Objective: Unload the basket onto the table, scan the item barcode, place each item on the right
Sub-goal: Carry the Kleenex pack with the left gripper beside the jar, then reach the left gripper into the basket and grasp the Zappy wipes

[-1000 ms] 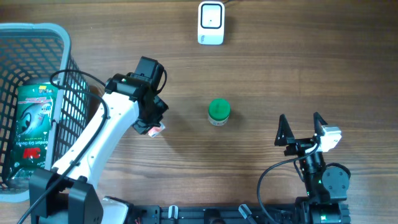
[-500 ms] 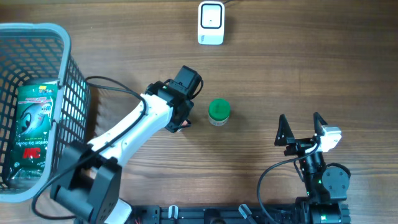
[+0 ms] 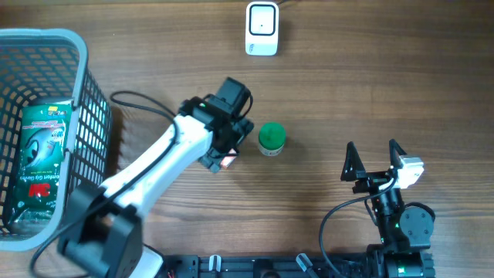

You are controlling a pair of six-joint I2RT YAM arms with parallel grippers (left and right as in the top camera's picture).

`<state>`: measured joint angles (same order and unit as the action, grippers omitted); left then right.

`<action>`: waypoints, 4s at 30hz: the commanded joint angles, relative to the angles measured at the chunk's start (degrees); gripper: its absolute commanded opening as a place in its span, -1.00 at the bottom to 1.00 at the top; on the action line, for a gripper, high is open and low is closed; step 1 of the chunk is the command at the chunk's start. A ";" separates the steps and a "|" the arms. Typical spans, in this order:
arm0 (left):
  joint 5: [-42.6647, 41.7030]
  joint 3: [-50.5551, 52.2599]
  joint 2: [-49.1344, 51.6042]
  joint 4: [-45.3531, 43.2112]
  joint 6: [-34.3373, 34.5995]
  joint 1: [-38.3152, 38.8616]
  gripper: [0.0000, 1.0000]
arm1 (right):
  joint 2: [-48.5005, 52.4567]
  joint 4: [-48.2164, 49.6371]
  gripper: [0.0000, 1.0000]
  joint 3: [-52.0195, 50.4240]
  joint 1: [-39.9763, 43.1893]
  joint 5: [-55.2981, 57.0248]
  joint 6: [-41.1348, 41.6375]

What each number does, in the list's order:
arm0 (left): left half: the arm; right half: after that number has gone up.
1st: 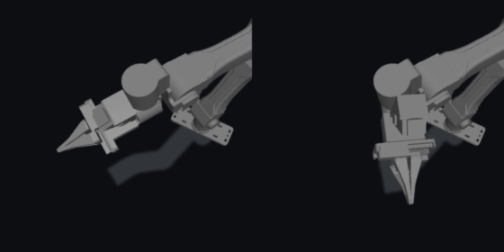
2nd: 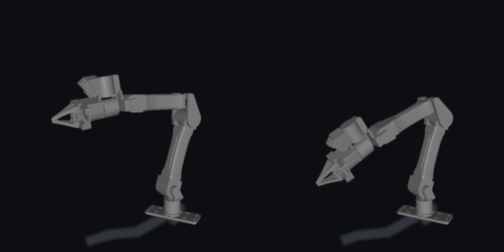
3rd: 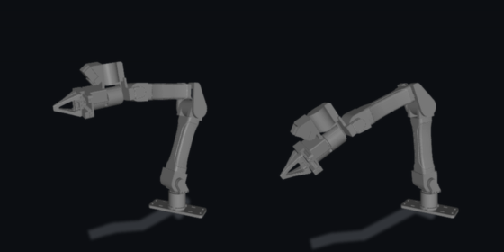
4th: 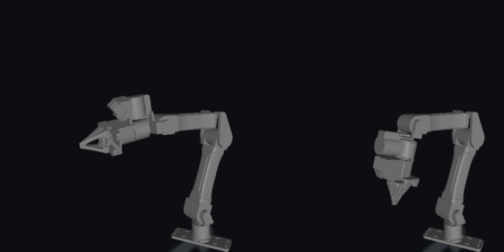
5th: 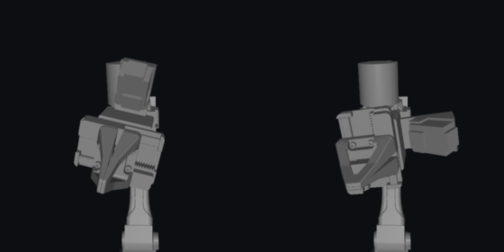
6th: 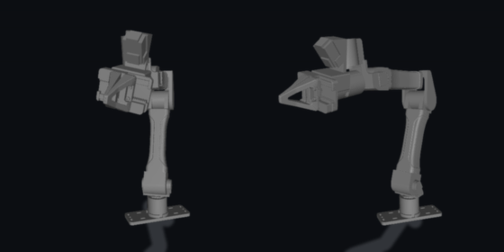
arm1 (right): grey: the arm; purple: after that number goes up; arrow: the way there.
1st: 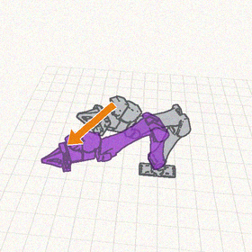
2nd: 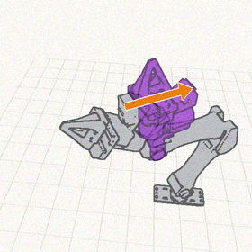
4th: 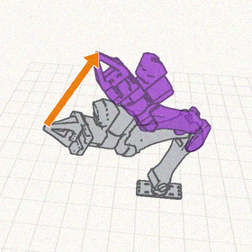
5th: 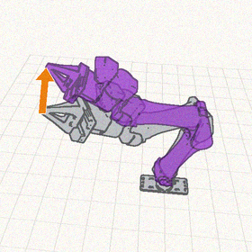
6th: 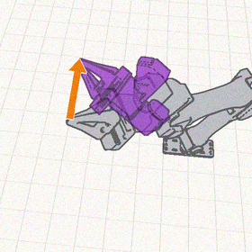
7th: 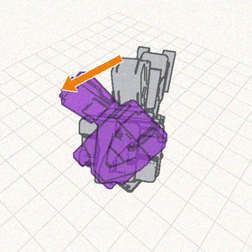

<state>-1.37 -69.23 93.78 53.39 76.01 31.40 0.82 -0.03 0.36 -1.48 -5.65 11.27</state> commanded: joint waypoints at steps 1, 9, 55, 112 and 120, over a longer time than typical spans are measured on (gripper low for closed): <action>7.87 -9.49 -9.60 0.96 -13.31 -0.07 1.00 | 0.00 0.20 0.99 -0.07 -0.17 0.57 -0.63; 39.23 -22.01 -23.41 0.94 -33.79 -9.88 1.00 | 0.00 0.20 1.00 -0.07 -0.17 0.57 -0.63; -9.73 -7.37 13.18 3.50 -31.56 -64.52 1.00 | 0.00 0.20 0.99 -0.07 -0.17 0.57 -0.61; -6.97 0.76 8.17 1.25 -33.75 -65.26 0.99 | 0.00 0.20 0.99 -0.07 -0.17 0.59 -0.63; 0.48 0.76 8.24 0.26 -33.75 -65.31 0.86 | 0.00 0.20 1.00 -0.07 -0.17 0.57 -0.63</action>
<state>-6.39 -69.04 101.47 54.15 42.35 -33.91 0.95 -0.03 0.36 -1.52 -5.50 11.27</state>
